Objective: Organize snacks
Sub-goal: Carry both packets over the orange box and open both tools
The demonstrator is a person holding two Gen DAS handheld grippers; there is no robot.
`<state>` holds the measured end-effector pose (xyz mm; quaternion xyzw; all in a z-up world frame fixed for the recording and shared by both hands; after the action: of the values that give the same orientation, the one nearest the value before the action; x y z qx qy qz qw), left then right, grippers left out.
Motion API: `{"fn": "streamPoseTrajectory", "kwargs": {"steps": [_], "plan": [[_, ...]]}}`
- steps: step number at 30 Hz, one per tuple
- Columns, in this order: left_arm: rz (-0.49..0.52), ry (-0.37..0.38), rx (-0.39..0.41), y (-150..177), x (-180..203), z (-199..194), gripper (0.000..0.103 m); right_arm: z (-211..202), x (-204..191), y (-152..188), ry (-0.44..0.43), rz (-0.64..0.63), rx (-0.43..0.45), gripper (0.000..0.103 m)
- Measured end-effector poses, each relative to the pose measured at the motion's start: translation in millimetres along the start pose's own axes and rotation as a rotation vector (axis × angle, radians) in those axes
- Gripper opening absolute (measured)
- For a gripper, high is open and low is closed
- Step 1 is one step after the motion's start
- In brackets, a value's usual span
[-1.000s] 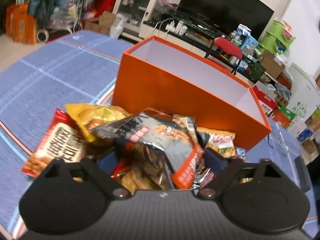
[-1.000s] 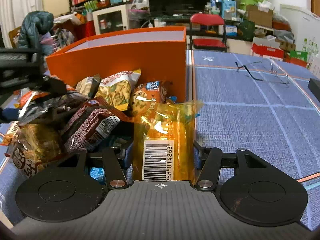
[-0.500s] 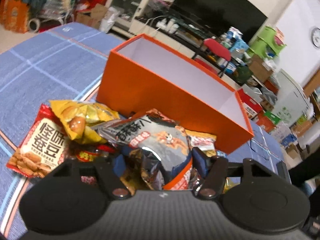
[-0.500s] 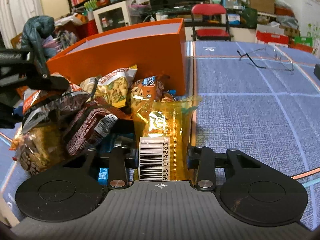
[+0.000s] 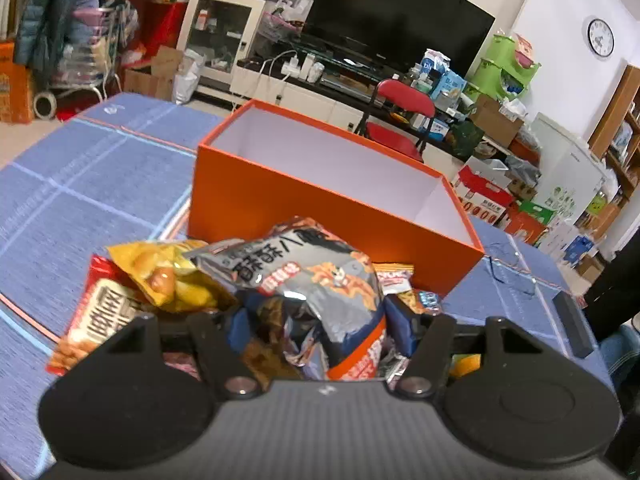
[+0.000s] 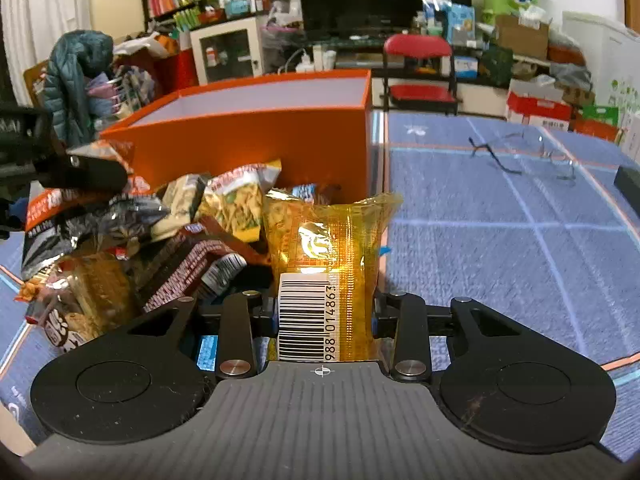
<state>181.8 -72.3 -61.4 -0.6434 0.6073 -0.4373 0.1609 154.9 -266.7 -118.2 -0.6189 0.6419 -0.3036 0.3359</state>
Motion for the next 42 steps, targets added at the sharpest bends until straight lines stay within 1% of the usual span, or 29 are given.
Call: {"fn": "streamPoseTrajectory", "kwargs": {"steps": [2, 5, 7, 9, 12, 16, 20, 22, 25, 28, 30, 32, 33, 35, 36, 37, 38, 40, 42], "plan": [[0.031, -0.019, 0.009, -2, -1, -2, 0.064, -9, 0, -7, 0.020, -0.013, 0.029, 0.019], [0.059, -0.034, 0.003, -2, -1, -4, 0.064, -17, 0, -16, 0.036, -0.020, 0.047, 0.019], [0.067, -0.043, -0.007, 0, -2, -5, 0.064, -23, -4, -20, 0.029, -0.020, 0.049, 0.019], [0.068, -0.036, -0.005, -1, -2, -10, 0.064, -35, -8, -29, 0.021, -0.026, 0.076, 0.019], [0.116, -0.040, 0.039, -12, 3, -21, 0.064, -55, -15, -45, 0.005, -0.023, 0.118, 0.019], [0.142, -0.027, 0.059, -34, 3, -29, 0.064, -65, -24, -67, -0.022, -0.016, 0.138, 0.019], [0.163, 0.001, 0.073, -71, 4, -27, 0.064, -52, -29, -90, -0.055, 0.009, 0.111, 0.019], [0.182, 0.009, 0.076, -91, 5, -22, 0.064, -41, -29, -109, -0.055, 0.015, 0.111, 0.019], [0.184, 0.014, 0.064, -119, 1, 0, 0.064, -19, -31, -142, -0.064, 0.021, 0.110, 0.019], [0.182, -0.009, 0.052, -143, -5, 32, 0.064, 11, -35, -171, -0.062, 0.018, 0.105, 0.019], [0.189, -0.018, 0.037, -152, -8, 58, 0.064, 32, -39, -186, -0.059, 0.016, 0.097, 0.019], [0.202, -0.042, 0.011, -155, -10, 83, 0.064, 53, -41, -196, -0.035, 0.002, 0.087, 0.019], [0.208, -0.043, -0.005, -153, -12, 93, 0.064, 65, -41, -200, -0.022, -0.005, 0.078, 0.019], [0.217, -0.039, -0.035, -149, -14, 110, 0.069, 86, -42, -200, -0.018, 0.008, 0.021, 0.023], [0.218, -0.038, -0.037, -147, -17, 111, 0.071, 93, -40, -200, -0.030, 0.027, -0.009, 0.030], [0.222, -0.038, -0.024, -150, -18, 109, 0.079, 94, -38, -201, -0.027, 0.036, -0.007, 0.035], [0.227, -0.041, -0.001, -153, -18, 103, 0.082, 92, -36, -201, -0.016, 0.039, 0.009, 0.042], [0.227, -0.042, 0.029, -159, -21, 88, 0.082, 76, -31, -203, -0.010, 0.047, 0.054, 0.043], [0.199, -0.026, 0.050, -161, -25, 64, 0.082, 48, -31, -198, -0.028, 0.053, 0.101, 0.043]]}}
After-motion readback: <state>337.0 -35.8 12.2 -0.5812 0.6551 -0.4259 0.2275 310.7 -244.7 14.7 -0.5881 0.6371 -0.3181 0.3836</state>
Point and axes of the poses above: each gripper's, at about its wrist camera, not at the fingertips, and z roughly the way its jaws point, x to its right, y to its underside, the point moved 10 cm from there along z, roughly the way its jaws point, and after that the axes turned 3 degrees about y, right-handed, at the moved point
